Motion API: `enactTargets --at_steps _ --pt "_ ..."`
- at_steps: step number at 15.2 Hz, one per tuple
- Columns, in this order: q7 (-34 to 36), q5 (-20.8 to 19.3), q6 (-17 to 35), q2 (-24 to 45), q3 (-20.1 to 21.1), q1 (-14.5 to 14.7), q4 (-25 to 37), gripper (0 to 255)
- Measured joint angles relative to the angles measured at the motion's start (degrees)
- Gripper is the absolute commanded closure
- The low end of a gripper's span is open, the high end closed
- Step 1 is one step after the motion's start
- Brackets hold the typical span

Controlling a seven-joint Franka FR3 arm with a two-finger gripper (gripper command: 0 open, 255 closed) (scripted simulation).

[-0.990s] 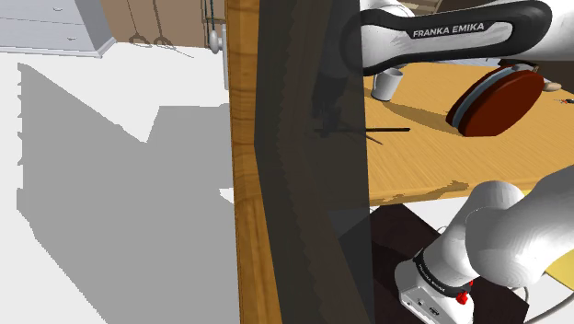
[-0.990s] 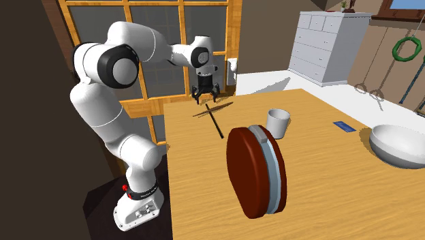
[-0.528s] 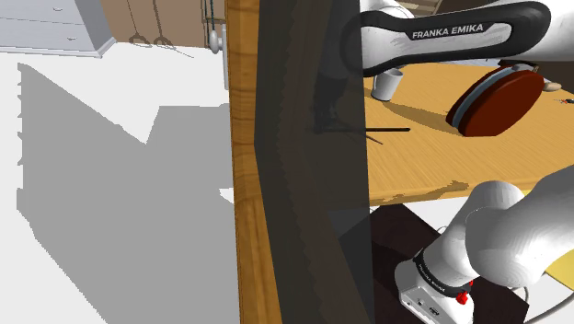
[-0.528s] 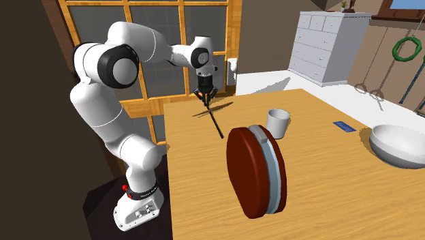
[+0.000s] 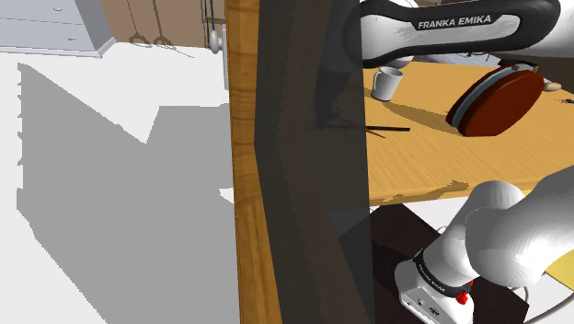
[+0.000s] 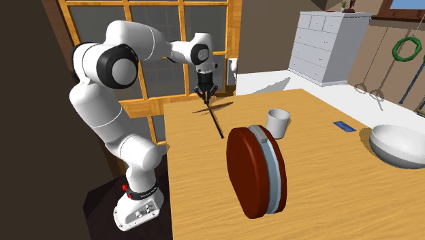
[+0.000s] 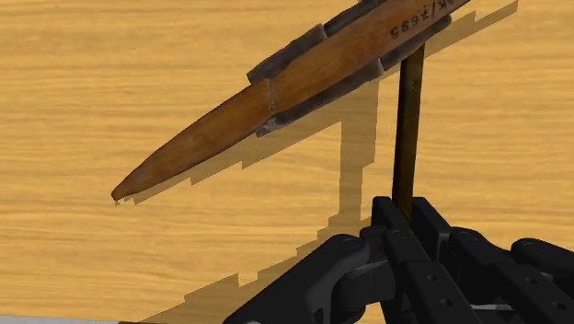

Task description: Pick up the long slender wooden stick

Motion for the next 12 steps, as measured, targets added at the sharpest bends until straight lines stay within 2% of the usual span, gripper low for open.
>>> enactTargets --at_steps 12 --pt "-0.2 0.1 -8.9 -0.2 0.2 0.1 8.7 255"
